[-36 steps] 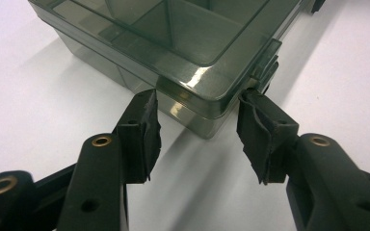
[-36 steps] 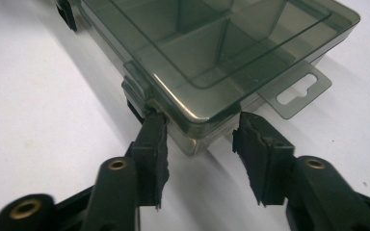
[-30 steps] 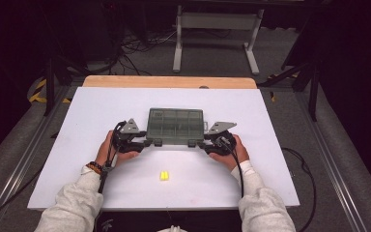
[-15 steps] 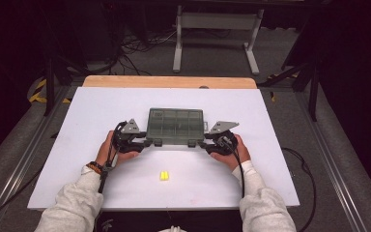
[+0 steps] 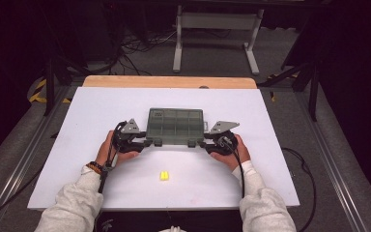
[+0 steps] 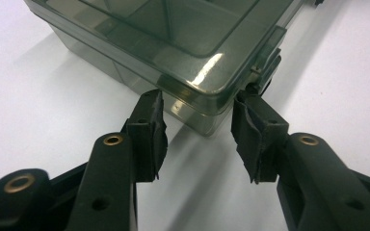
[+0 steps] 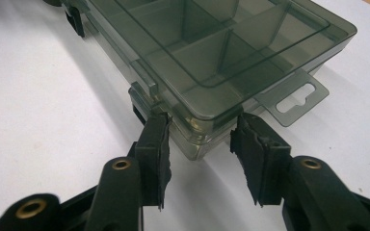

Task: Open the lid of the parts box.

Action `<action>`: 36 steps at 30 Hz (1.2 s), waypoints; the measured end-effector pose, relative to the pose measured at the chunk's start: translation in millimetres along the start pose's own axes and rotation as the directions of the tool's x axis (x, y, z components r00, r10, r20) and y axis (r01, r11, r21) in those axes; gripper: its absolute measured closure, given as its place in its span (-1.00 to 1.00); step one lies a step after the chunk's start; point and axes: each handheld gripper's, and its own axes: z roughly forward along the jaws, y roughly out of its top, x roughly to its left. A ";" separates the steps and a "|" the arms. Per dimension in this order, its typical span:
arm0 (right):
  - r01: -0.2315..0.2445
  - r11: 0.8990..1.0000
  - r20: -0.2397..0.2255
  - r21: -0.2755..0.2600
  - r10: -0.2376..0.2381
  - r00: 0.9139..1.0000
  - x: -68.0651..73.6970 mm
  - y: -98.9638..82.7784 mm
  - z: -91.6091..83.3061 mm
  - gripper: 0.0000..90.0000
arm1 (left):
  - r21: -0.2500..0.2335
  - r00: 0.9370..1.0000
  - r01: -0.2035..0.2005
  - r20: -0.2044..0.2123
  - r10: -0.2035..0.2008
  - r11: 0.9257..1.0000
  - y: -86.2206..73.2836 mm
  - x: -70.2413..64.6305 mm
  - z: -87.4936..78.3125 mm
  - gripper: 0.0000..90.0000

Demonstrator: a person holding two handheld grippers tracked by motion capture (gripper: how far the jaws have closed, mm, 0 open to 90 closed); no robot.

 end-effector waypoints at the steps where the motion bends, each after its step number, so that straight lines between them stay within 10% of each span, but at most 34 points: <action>1: 0.000 1.000 0.001 -0.002 0.000 1.000 0.1 0.1 -0.4 0.29 | -0.002 1.000 -0.006 -0.009 0.006 1.000 0.4 0.1 -1.0 0.19; 14: 0.014 0.993 0.058 -0.115 -0.007 0.998 3.9 7.3 -18.5 0.54 | -0.061 0.999 -0.013 -0.047 0.010 0.998 2.5 2.9 -18.5 0.01; 23: 0.093 0.982 0.253 -0.164 -0.049 0.966 9.6 14.5 -19.7 0.72 | -0.148 0.980 -0.056 -0.196 0.026 0.987 13.3 11.6 -26.0 -0.03; 30: 0.113 0.977 0.332 -0.183 -0.047 0.942 4.9 16.3 -15.5 0.48 | -0.159 0.972 -0.087 -0.232 0.048 0.983 24.8 19.2 -14.2 -0.01; 36: 0.146 0.967 0.341 -0.209 -0.068 0.938 -1.9 23.9 -16.5 0.42 | -0.187 0.964 -0.110 -0.260 0.059 0.976 39.3 23.4 -11.2 0.00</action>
